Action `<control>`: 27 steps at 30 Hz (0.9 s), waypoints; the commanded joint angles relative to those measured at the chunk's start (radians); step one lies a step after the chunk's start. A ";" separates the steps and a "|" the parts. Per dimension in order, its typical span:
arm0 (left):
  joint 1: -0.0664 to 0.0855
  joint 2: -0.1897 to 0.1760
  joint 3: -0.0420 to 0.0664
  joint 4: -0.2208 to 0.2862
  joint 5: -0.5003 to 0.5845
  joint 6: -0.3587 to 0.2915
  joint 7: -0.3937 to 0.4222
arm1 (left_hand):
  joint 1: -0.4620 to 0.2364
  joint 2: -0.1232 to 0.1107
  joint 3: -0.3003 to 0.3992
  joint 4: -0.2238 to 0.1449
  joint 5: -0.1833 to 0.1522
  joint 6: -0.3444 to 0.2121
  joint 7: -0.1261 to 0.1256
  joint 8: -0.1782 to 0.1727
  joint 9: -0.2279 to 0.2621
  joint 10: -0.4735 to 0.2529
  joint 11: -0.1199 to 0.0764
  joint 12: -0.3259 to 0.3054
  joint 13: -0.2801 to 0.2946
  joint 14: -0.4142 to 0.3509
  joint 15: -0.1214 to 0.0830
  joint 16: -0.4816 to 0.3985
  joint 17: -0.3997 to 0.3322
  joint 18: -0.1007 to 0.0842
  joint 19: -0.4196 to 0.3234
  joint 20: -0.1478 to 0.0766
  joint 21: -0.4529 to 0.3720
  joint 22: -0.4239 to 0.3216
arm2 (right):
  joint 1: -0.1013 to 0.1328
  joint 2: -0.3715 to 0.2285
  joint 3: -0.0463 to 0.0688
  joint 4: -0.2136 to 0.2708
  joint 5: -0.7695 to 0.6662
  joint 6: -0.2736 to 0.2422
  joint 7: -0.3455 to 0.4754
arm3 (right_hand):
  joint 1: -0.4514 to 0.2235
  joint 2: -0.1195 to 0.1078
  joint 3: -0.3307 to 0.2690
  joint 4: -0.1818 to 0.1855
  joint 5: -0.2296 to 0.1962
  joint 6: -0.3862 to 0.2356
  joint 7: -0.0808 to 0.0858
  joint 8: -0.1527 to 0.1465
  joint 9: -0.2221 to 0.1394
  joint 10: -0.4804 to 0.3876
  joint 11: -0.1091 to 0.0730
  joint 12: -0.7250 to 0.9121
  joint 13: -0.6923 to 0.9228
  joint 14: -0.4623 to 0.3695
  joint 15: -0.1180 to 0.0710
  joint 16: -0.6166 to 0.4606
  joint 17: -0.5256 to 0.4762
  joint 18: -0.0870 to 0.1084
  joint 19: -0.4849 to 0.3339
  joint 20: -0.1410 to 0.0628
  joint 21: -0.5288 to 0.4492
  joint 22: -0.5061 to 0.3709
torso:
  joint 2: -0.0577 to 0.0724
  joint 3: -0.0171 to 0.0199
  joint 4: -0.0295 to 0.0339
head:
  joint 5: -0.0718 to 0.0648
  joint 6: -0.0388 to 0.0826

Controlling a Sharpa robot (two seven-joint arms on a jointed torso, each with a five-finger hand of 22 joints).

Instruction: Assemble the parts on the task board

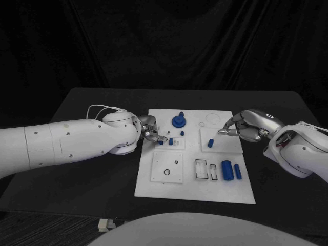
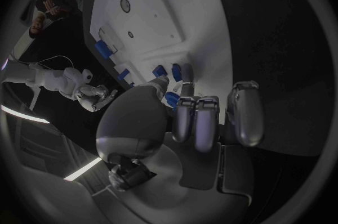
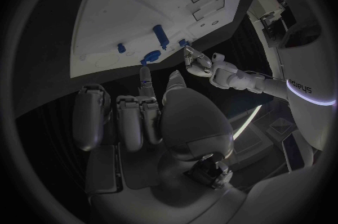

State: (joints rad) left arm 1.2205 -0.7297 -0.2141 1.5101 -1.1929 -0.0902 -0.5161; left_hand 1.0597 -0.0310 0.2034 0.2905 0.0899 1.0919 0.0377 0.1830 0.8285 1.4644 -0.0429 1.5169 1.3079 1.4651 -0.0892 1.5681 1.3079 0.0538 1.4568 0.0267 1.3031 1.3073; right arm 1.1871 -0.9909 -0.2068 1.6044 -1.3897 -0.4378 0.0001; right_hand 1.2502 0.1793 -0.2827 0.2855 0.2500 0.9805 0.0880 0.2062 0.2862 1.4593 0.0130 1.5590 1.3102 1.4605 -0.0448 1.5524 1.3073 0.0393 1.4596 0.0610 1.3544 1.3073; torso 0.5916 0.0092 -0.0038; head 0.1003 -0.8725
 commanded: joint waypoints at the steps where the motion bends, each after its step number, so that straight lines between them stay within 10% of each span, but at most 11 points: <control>1: -0.002 0.003 0.000 -0.001 0.001 0.013 0.012 | -0.046 0.010 -0.042 0.001 -0.023 0.007 -0.001 0.009 0.002 0.072 0.007 -0.006 0.211 0.106 0.006 0.003 0.263 0.002 -0.002 0.004 -0.005 0.189 | -0.002 -0.002 0.001 0.002 -0.002 -0.007 -0.002 | 0.009 -0.001 -0.005 0.002 0.006 0.006 0.003 0.005 0.001 0.096 0.002 -0.005 0.242 0.101 -0.002 -0.004 0.237 0.015 -0.001 0.002 -0.007 0.191 | 0.000 0.0003 0.0005 | 0.000 0.000; 9: -0.002 0.008 0.000 -0.006 0.001 0.014 0.015 | -0.145 0.052 -0.161 0.002 -0.036 -0.018 -0.006 0.087 0.080 0.070 0.003 -0.008 0.208 0.106 0.004 0.003 0.263 0.003 -0.002 0.002 -0.007 0.189 | -0.003 0.000 0.001 0.001 -0.002 -0.005 -0.003 | 0.009 -0.001 -0.005 0.002 0.006 0.006 0.003 0.005 0.001 0.096 0.002 -0.005 0.242 0.101 -0.002 -0.004 0.237 0.015 -0.001 0.002 -0.007 0.191 | 0.000 0.0002 0.0002 | 0.001 0.000; 27: -0.003 0.016 0.000 -0.011 0.075 0.006 0.037 | -0.096 0.088 -0.233 -0.002 -0.033 -0.049 -0.017 0.182 0.174 0.072 -0.004 -0.005 0.211 0.106 -0.002 0.003 0.263 0.002 0.000 -0.003 -0.003 0.190 | -0.003 0.001 0.000 0.000 -0.002 -0.003 -0.004 | 0.010 -0.001 -0.006 0.002 0.006 0.006 0.003 0.005 0.001 0.097 0.003 -0.004 0.243 0.101 -0.002 -0.004 0.238 0.015 -0.001 0.002 -0.006 0.191 | 0.000 0.0002 0.0002 | 0.001 0.000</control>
State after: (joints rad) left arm 1.2199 -0.7164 -0.2144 1.4972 -1.1453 -0.0841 -0.5041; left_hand 0.9556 0.0582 -0.0217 0.2882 0.0570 1.0521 0.0196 0.3619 1.0007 1.4671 -0.0403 1.5130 1.3079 1.4651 -0.0892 1.5681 1.3076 0.0538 1.4568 0.0267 1.2990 1.3073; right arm 1.1864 -0.9902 -0.2070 1.6036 -1.3896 -0.4373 0.0001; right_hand 1.2504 0.1795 -0.2827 0.2855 0.2500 0.9805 0.0880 0.2062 0.2862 1.4592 0.0132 1.5570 1.3105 1.4642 -0.0452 1.5524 1.3073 0.0393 1.4596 0.0610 1.3544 1.3080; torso 0.5918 0.0093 -0.0035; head 0.1008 -0.8725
